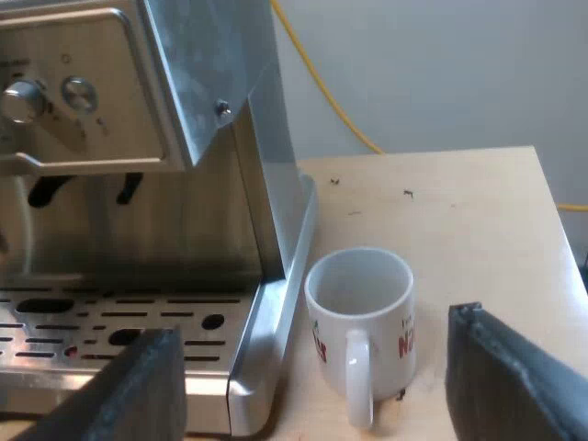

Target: Grind coffee beans and then tamp

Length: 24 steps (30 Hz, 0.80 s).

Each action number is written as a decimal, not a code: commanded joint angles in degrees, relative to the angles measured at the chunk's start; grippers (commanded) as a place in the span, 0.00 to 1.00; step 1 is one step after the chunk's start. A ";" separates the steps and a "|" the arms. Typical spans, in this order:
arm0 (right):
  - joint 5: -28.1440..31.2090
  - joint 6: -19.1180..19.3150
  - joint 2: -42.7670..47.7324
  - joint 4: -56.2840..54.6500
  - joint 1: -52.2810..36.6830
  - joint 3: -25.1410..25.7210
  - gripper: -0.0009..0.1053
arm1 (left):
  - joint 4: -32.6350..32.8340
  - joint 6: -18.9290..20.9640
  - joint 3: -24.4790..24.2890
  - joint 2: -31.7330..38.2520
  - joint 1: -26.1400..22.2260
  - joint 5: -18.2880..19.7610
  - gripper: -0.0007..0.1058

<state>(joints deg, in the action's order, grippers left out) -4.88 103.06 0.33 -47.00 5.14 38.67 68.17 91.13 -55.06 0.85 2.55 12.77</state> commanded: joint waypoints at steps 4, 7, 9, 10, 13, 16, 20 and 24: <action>-0.47 -0.03 2.68 -0.10 -0.35 -0.18 0.59 | 0.68 3.24 1.79 2.37 -0.09 -0.80 0.75; -0.47 -0.45 2.68 -0.35 -0.35 -0.18 0.59 | -0.41 3.54 4.07 2.27 -0.09 -2.37 0.75; -0.57 -1.47 2.68 -0.62 -0.35 -0.18 0.59 | -1.12 3.58 5.15 2.27 -0.09 -2.40 0.75; -0.72 -1.53 2.68 -1.03 -0.35 -0.18 0.59 | -2.08 3.57 6.33 2.27 -0.09 -2.40 0.75; -1.36 -1.36 2.68 -1.86 -0.35 -0.48 0.59 | -4.49 3.57 9.07 2.27 -0.09 -2.40 0.75; -1.98 -1.37 2.68 -1.88 -0.35 -1.07 0.59 | -6.72 3.78 12.11 2.16 -0.09 -2.29 0.75; -2.01 -1.37 2.68 -1.88 -0.35 -4.08 0.59 | -7.82 3.78 15.89 2.16 -0.09 -2.29 0.75; -1.85 -1.37 2.68 -1.88 -0.35 -5.64 0.59 | -7.83 3.78 18.25 2.16 -0.09 -2.29 0.75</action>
<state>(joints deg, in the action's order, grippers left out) -6.58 101.50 0.33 -49.46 5.14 32.61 61.19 94.06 -36.70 0.75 2.55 11.07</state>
